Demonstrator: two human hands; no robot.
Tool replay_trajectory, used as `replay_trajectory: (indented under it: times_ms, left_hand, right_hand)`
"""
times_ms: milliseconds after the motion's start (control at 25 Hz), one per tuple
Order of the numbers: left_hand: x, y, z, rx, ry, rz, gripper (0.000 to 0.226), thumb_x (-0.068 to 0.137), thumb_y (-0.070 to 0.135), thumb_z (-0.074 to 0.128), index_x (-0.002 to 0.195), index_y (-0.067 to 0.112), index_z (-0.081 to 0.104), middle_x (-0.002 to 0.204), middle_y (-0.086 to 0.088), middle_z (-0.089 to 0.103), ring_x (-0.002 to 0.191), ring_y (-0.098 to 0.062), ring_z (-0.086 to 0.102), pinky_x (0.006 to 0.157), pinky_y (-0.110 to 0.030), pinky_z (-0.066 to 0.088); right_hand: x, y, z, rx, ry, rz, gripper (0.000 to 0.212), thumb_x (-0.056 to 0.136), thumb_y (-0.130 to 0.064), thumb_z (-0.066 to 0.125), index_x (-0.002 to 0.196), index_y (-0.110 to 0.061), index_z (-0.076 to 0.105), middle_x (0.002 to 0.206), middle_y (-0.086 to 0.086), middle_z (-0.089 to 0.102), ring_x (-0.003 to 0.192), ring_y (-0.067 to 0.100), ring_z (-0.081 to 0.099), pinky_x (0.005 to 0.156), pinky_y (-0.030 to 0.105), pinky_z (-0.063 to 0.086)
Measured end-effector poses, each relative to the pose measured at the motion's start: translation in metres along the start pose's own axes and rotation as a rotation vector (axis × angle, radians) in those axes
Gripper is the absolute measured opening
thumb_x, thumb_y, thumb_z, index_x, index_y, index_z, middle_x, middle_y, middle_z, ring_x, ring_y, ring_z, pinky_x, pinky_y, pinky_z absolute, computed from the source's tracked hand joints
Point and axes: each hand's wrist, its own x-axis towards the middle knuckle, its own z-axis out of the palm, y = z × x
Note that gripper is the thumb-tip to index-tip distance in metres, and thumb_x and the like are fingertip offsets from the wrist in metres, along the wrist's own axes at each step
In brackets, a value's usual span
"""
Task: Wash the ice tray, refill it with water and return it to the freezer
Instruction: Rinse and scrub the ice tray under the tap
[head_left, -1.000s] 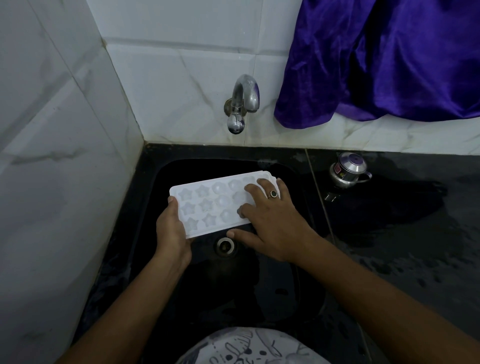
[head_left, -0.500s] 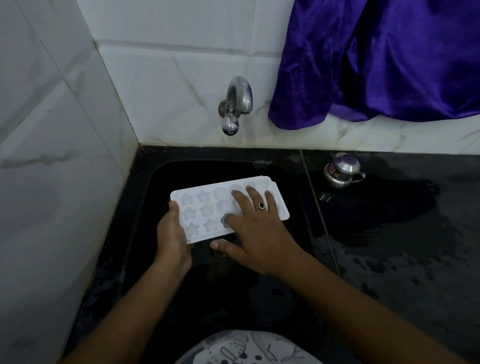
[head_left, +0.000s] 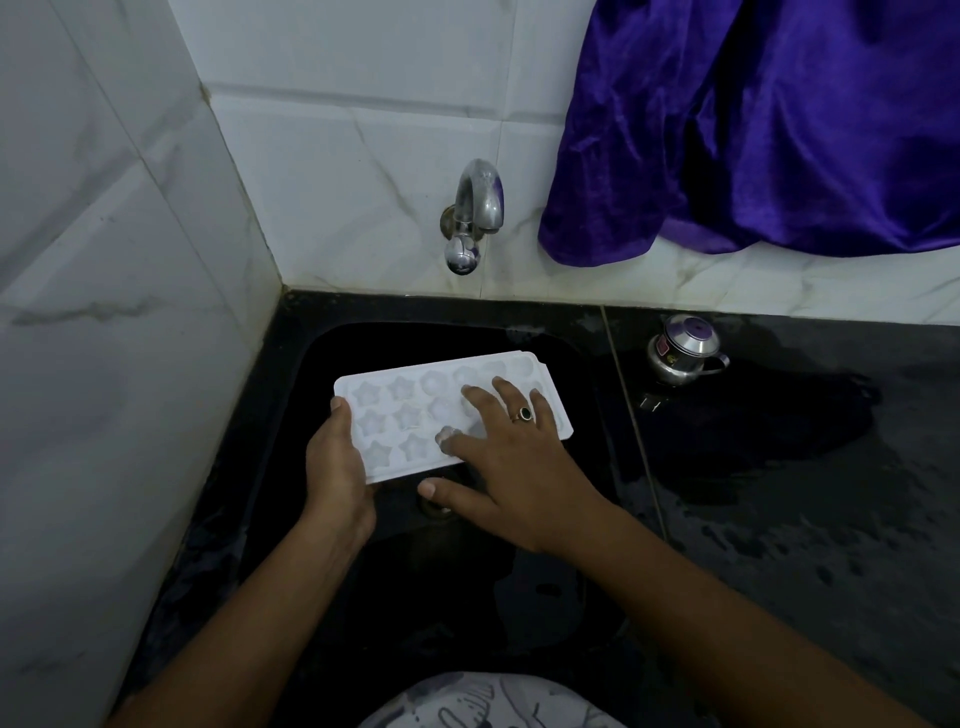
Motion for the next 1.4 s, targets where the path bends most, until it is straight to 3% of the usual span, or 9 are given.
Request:
replay_trajectory:
  times_ms: [160, 280, 440, 600, 800, 920, 1160, 1400]
  left_hand:
    - [-0.011, -0.007, 0.006, -0.005, 0.004, -0.006, 0.045, 0.113, 0.048, 0.039, 0.113, 0.019, 0.074, 0.096, -0.001, 0.084, 0.081, -0.018, 0.082, 0.054, -0.026, 0.061]
    - [-0.019, -0.009, 0.012, -0.026, 0.012, 0.01, 0.044, 0.113, 0.047, 0.04, 0.113, 0.019, 0.074, 0.096, -0.001, 0.084, 0.08, -0.018, 0.082, 0.053, -0.026, 0.061]
    - [-0.026, -0.015, 0.016, -0.032, 0.037, 0.028, 0.045, 0.113, 0.048, 0.04, 0.112, 0.019, 0.075, 0.096, -0.001, 0.084, 0.081, -0.019, 0.082, 0.054, -0.027, 0.062]
    - [-0.034, -0.031, 0.026, -0.046, 0.056, 0.019, 0.045, 0.112, 0.05, 0.04, 0.111, 0.021, 0.075, 0.099, 0.0, 0.084, 0.087, -0.021, 0.082, 0.062, -0.031, 0.063]
    - [-0.036, -0.036, 0.032, -0.1, 0.088, 0.049, 0.045, 0.111, 0.051, 0.042, 0.112, 0.021, 0.075, 0.099, 0.0, 0.084, 0.085, -0.02, 0.082, 0.056, -0.029, 0.063]
    - [-0.036, -0.042, 0.034, -0.089, 0.112, 0.05, 0.046, 0.111, 0.051, 0.042, 0.113, 0.019, 0.075, 0.1, -0.002, 0.084, 0.087, -0.022, 0.082, 0.059, -0.03, 0.063]
    - [-0.038, -0.052, 0.035, -0.046, 0.123, 0.056, 0.047, 0.112, 0.051, 0.04, 0.113, 0.019, 0.076, 0.101, -0.001, 0.084, 0.09, -0.021, 0.082, 0.075, -0.037, 0.059]
    - [-0.03, -0.049, 0.033, -0.062, 0.157, 0.052, 0.046, 0.111, 0.052, 0.041, 0.112, 0.02, 0.075, 0.099, 0.0, 0.084, 0.088, -0.021, 0.082, 0.072, -0.037, 0.061]
  right_hand:
    - [-0.002, 0.009, -0.01, 0.005, 0.016, 0.003, 0.06, 0.096, -0.077, 0.033, 0.127, -0.037, 0.066, 0.169, 0.008, 0.022, 0.158, 0.034, 0.004, 0.124, 0.063, -0.001]
    - [-0.005, 0.01, -0.013, -0.01, -0.003, -0.052, 0.069, 0.093, -0.081, 0.031, 0.126, -0.031, 0.066, 0.169, 0.01, 0.021, 0.158, 0.035, 0.004, 0.124, 0.064, -0.002]
    - [-0.015, 0.027, -0.023, 0.049, -0.055, -0.108, 0.07, 0.091, -0.082, 0.03, 0.134, -0.037, 0.063, 0.169, 0.009, 0.021, 0.158, 0.034, 0.004, 0.124, 0.063, -0.002]
    - [-0.014, 0.047, -0.03, -0.092, -0.05, -0.199, 0.055, 0.096, -0.076, 0.037, 0.128, -0.04, 0.066, 0.168, 0.01, 0.025, 0.157, 0.038, 0.01, 0.124, 0.064, 0.0]
    - [-0.013, 0.057, -0.033, -0.224, 0.006, -0.31, 0.06, 0.098, -0.073, 0.034, 0.132, -0.035, 0.066, 0.167, 0.013, 0.028, 0.157, 0.04, 0.013, 0.123, 0.066, 0.006]
    - [-0.021, 0.054, -0.023, -0.142, 0.007, -0.246, 0.064, 0.098, -0.074, 0.035, 0.131, -0.03, 0.067, 0.166, 0.012, 0.03, 0.156, 0.038, 0.015, 0.124, 0.064, 0.004]
    - [-0.022, 0.04, -0.009, 0.32, -0.056, -0.013, 0.08, 0.089, -0.082, 0.033, 0.119, -0.021, 0.073, 0.171, 0.008, 0.02, 0.159, 0.025, 0.0, 0.128, 0.049, -0.004]
    - [-0.016, 0.05, -0.006, 0.294, -0.036, -0.069, 0.071, 0.086, -0.086, 0.035, 0.12, -0.034, 0.071, 0.17, 0.005, 0.023, 0.159, 0.026, 0.0, 0.127, 0.053, -0.006]
